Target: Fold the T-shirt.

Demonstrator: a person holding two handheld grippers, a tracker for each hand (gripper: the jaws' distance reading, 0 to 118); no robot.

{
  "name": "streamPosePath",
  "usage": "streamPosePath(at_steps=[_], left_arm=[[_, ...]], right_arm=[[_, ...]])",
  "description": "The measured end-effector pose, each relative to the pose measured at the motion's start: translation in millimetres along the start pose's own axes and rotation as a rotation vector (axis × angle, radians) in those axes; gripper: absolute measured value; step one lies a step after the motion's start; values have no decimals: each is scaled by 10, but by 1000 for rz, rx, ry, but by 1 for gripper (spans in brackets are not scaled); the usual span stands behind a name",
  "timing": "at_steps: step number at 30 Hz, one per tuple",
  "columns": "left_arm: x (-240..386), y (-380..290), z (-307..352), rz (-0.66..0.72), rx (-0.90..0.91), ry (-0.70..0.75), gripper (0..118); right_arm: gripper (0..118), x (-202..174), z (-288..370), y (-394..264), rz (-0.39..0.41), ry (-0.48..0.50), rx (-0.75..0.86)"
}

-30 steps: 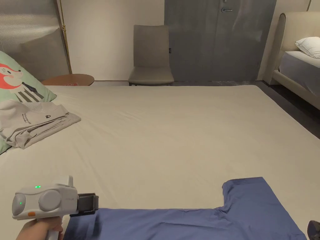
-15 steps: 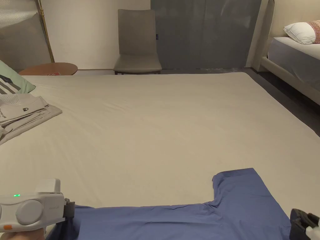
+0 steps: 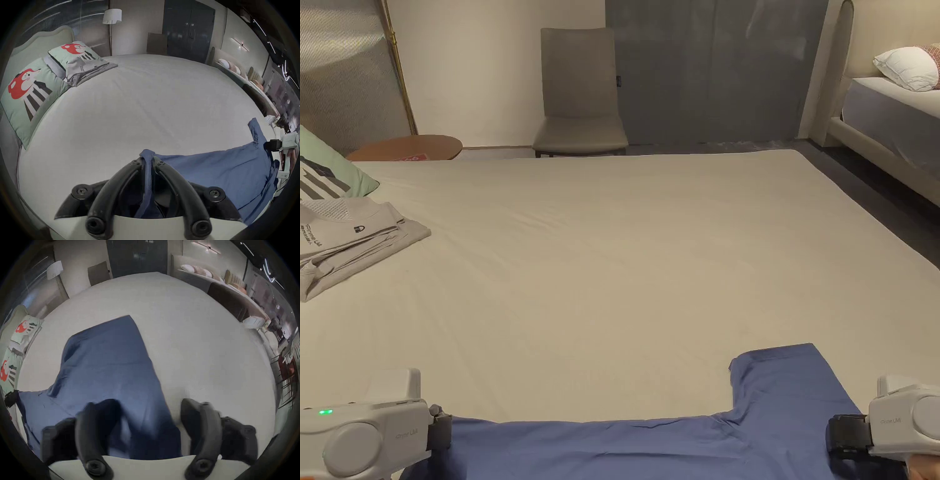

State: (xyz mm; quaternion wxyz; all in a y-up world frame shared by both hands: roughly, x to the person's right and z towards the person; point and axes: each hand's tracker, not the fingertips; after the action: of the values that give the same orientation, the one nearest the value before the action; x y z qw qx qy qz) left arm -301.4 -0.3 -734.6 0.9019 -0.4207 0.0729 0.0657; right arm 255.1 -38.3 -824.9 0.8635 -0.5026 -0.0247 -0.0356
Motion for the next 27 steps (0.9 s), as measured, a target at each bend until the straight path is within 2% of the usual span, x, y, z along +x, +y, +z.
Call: streamPosePath(at_steps=[1, 2, 4, 5, 11, 16, 19, 27], left_arm=[[2, -3, 10, -1, 1, 1, 2], [6, -6, 23, -2, 3, 2, 2], [43, -11, 79, -4, 6, 0, 2], [46, -13, 116, -3, 9, -3, 2], [-37, -15, 537, 10, 64, -19, 2], [-192, -130, 1070, 8, 124, -38, 2], [-255, -324, 1388, -4, 143, -47, 2], [-374, -1190, 1786, -40, 125, -22, 2]], right_arm=[[37, -20, 72, 0, 29, 6, 17], [3, -51, 155, 3, 81, 25, 23], [3, -109, 298, -21, 153, -55, 61], [3, -85, 377, -24, 163, -11, 66], [3, 82, 973, -54, 112, 47, 158], [3, 201, 1516, -308, 132, 72, 218], [2, 280, 1801, -559, 119, 113, 223], [2, 331, 2217, -1412, 184, 106, 199]])
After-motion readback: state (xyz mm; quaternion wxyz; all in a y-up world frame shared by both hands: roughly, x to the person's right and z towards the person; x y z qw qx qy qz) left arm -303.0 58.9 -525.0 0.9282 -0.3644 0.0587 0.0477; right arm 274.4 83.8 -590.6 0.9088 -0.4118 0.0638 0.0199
